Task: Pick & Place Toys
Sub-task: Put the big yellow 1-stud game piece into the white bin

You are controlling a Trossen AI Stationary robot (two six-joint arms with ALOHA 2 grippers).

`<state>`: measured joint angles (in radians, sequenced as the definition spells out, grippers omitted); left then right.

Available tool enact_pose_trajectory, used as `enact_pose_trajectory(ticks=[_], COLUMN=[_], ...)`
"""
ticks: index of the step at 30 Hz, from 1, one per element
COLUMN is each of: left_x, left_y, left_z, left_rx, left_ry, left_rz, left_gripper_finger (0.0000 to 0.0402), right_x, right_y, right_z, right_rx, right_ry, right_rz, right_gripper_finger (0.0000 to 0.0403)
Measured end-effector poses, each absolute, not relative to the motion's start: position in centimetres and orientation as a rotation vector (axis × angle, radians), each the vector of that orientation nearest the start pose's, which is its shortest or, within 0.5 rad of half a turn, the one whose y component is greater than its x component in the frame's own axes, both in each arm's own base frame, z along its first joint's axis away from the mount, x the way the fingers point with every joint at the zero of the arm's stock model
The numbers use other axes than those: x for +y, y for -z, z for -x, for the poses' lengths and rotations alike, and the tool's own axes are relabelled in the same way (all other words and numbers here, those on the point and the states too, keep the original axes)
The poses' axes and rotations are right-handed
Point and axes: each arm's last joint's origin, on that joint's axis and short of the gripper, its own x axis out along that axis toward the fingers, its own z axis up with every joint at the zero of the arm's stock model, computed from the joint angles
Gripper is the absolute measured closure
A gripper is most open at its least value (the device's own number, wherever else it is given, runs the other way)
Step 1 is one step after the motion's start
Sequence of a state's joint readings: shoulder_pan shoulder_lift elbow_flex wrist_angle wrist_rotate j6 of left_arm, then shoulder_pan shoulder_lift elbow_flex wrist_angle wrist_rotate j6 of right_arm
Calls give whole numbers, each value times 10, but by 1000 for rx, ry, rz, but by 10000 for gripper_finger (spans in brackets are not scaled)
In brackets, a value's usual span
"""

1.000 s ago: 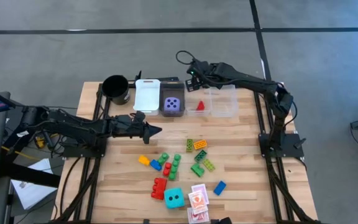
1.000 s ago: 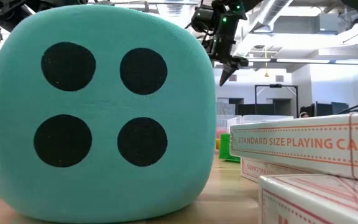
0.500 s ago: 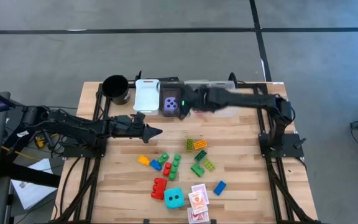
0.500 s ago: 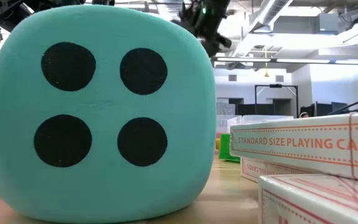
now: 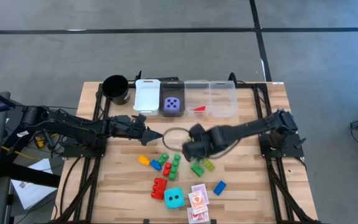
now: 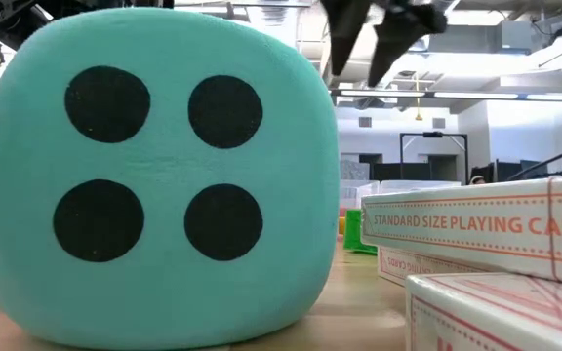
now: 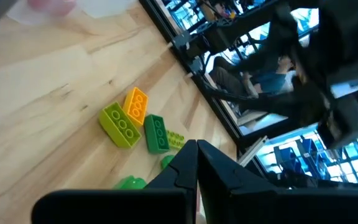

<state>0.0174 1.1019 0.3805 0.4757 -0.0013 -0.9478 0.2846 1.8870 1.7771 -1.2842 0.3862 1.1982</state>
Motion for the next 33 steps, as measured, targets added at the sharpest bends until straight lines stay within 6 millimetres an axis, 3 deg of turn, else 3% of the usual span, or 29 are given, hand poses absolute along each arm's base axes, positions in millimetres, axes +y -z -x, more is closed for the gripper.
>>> enact_pose_trajectory(ticks=[8, 16, 24, 29, 33], left_x=[3, -19, -56, -64, -68], left_y=[-199, -200, -214, -248, -273], left_z=[-218, -217, -216, -226, -233], left_rx=[224, 364, 307, 147, 124], left_ry=[-117, 205, 393, 321, 324], left_rz=[947, 907, 519, 349, 85], left_gripper_finger=[402, 388, 361, 360, 358], right_x=[124, 130, 122, 124, 126], right_y=[-295, -299, -299, -298, -298], right_z=[-354, -364, -367, -366, -365], right_rx=[1023, 989, 1015, 1044, 1083], right_ry=[696, 507, 469, 417, 359], right_rz=[-527, -371, -285, -261, -301], right_gripper_finger=[154, 154, 154, 154, 154])
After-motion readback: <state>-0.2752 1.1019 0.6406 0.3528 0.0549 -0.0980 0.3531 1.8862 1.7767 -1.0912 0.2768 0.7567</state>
